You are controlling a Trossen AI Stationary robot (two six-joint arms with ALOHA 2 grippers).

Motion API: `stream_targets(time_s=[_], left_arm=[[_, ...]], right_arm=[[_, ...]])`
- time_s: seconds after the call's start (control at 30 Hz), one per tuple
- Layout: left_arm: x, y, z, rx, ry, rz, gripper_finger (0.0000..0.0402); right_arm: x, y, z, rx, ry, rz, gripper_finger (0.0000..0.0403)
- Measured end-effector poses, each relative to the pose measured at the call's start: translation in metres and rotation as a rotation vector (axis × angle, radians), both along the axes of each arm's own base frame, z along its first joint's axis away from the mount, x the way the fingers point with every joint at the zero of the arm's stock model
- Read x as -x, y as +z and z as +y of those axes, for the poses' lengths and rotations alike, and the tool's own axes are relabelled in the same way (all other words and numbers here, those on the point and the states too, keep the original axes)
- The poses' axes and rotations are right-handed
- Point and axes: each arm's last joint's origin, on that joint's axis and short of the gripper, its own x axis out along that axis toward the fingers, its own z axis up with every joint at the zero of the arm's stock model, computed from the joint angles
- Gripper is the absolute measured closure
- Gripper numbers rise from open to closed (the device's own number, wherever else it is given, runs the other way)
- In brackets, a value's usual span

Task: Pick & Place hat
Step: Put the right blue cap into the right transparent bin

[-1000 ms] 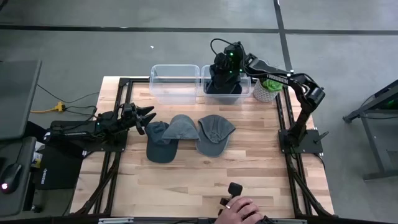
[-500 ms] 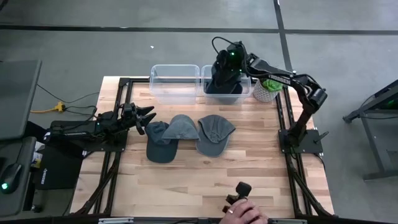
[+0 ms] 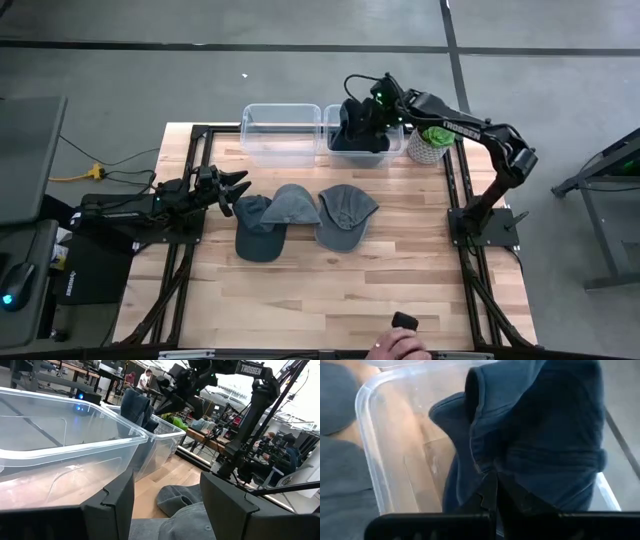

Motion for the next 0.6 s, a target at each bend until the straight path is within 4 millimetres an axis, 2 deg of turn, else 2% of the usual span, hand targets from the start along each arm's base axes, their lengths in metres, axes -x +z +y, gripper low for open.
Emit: stream_targets(time_s=[0.23, 0.4, 0.6], left_arm=[[0.0, 0.0, 0.0, 0.0, 0.0, 0.0, 0.0209], [0.0, 0.0, 0.0, 0.0, 0.0, -0.001, 0.0209], [0.0, 0.0, 0.0, 0.0, 0.0, 0.0, 0.0209]], right_arm=[[0.01, -0.023, -0.019, 0.076, -0.071, -0.042, 0.0403], [0.017, -0.037, -0.029, 0.22, -0.23, -0.009, 0.0403], [0.019, -0.042, -0.032, 0.272, -0.326, -0.028, 0.0403]])
